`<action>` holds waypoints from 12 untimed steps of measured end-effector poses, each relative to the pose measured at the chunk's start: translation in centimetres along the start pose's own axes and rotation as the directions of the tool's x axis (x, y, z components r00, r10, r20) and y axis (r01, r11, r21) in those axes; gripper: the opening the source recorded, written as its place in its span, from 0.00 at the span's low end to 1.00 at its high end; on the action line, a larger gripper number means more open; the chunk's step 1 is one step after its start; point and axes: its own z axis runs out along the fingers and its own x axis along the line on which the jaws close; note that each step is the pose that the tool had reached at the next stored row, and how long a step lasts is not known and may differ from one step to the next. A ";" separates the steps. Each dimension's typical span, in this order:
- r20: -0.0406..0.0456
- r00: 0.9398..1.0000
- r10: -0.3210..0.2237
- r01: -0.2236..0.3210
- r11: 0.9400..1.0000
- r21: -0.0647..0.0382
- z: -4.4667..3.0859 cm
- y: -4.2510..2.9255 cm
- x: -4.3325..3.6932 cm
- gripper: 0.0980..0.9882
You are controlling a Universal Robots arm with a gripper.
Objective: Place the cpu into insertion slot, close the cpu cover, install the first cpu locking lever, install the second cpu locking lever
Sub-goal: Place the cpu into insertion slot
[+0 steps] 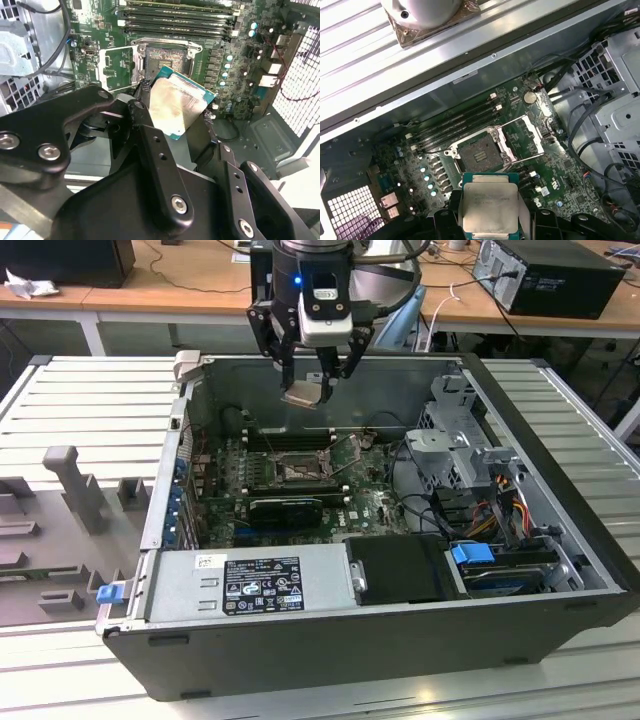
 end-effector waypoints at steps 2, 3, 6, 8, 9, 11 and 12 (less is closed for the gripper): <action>0.004 0.999 0.046 -0.046 0.999 -0.001 0.01 0.00 -0.01 0.48; 0.005 0.998 0.058 -0.058 0.998 -0.001 0.02 0.00 0.00 0.48; 0.009 0.995 0.102 -0.102 0.995 -0.003 0.04 0.00 0.00 0.48; 0.012 0.991 0.131 -0.131 0.991 -0.003 0.07 0.00 -0.01 0.48; 0.013 0.989 0.147 -0.147 0.989 -0.004 0.09 0.00 -0.01 0.48; 0.016 0.983 0.185 -0.185 0.983 -0.005 0.13 -0.01 -0.01 0.48; 0.017 0.981 0.193 -0.193 0.981 -0.005 0.14 -0.01 -0.01 0.48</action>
